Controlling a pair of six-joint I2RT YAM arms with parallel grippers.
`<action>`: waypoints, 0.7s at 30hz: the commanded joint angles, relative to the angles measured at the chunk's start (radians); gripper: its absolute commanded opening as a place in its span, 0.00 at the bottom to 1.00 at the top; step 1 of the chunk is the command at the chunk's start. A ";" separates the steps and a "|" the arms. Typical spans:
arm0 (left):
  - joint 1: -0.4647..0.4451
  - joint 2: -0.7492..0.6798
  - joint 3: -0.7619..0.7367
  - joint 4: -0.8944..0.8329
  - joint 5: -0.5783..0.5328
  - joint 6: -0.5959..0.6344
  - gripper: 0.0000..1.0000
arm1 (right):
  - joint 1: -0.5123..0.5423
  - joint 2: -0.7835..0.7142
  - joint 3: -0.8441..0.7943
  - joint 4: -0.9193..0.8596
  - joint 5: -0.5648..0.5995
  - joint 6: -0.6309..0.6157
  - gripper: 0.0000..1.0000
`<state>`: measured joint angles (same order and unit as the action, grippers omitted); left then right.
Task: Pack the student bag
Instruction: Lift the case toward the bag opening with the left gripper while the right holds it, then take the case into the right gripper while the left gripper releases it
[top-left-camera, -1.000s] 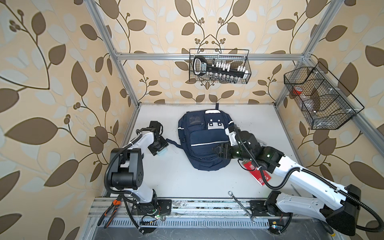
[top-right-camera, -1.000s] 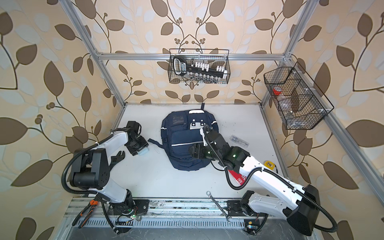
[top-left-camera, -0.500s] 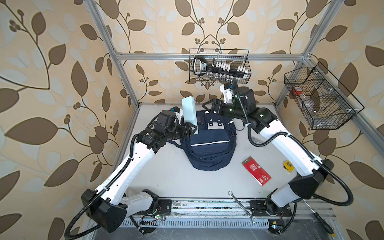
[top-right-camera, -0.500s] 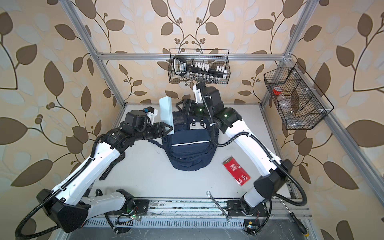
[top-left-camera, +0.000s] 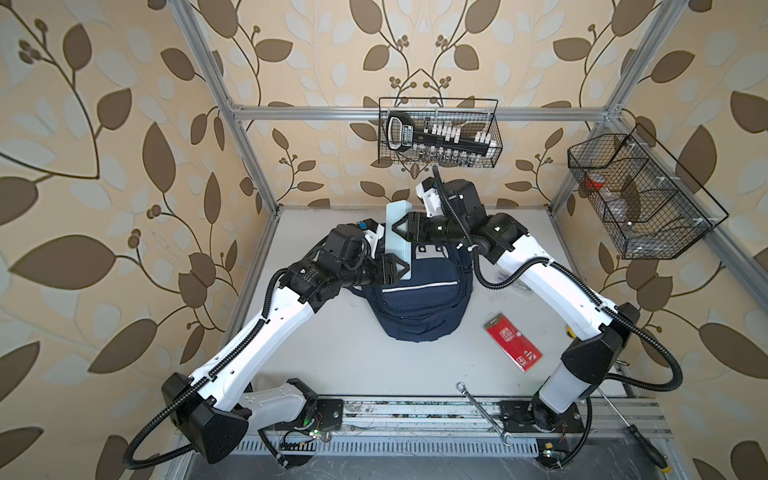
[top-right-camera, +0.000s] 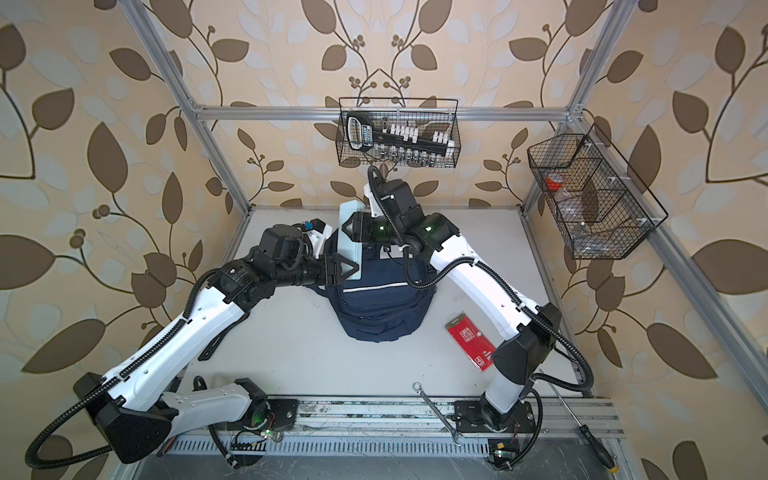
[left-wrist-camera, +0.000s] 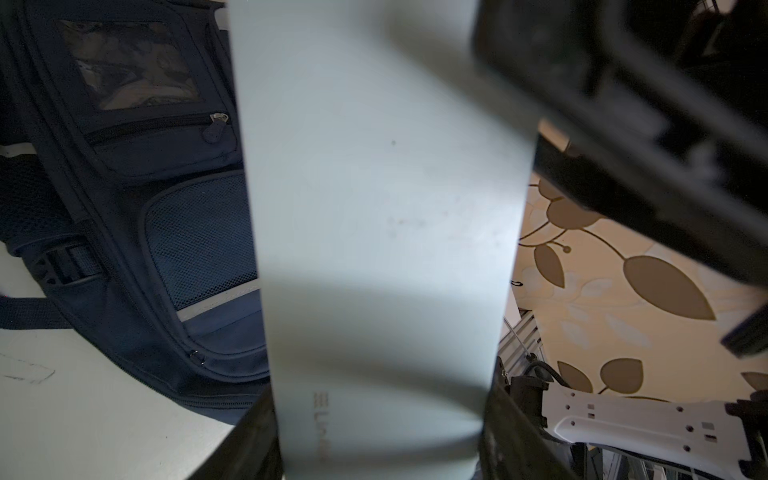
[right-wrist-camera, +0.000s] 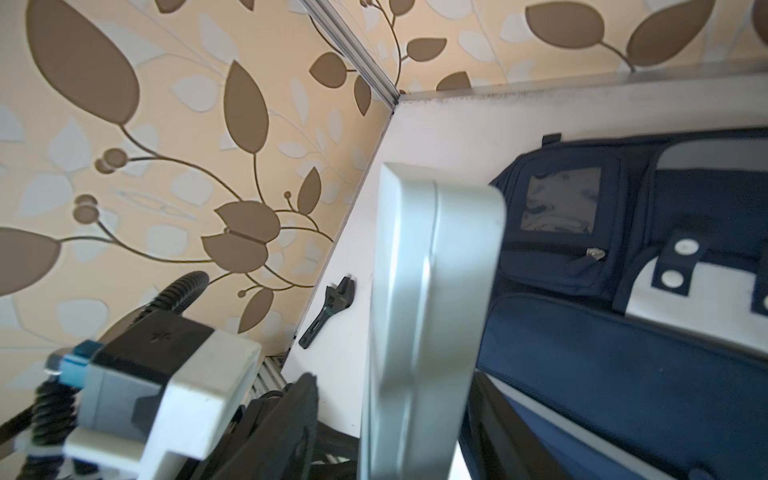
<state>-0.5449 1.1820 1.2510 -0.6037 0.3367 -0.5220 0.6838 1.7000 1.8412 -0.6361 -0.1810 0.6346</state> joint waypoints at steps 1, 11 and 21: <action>-0.007 -0.002 0.066 0.019 -0.005 0.053 0.45 | 0.016 -0.028 -0.053 -0.025 0.035 0.007 0.51; -0.012 0.016 0.087 -0.001 -0.032 0.073 0.73 | 0.020 -0.100 -0.110 -0.004 0.058 0.032 0.19; -0.037 0.088 0.153 -0.152 -0.139 0.279 0.90 | -0.328 -0.375 -0.373 -0.017 0.036 0.050 0.15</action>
<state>-0.5648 1.2232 1.3834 -0.6903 0.2295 -0.3534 0.4309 1.4120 1.5429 -0.6395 -0.1322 0.6811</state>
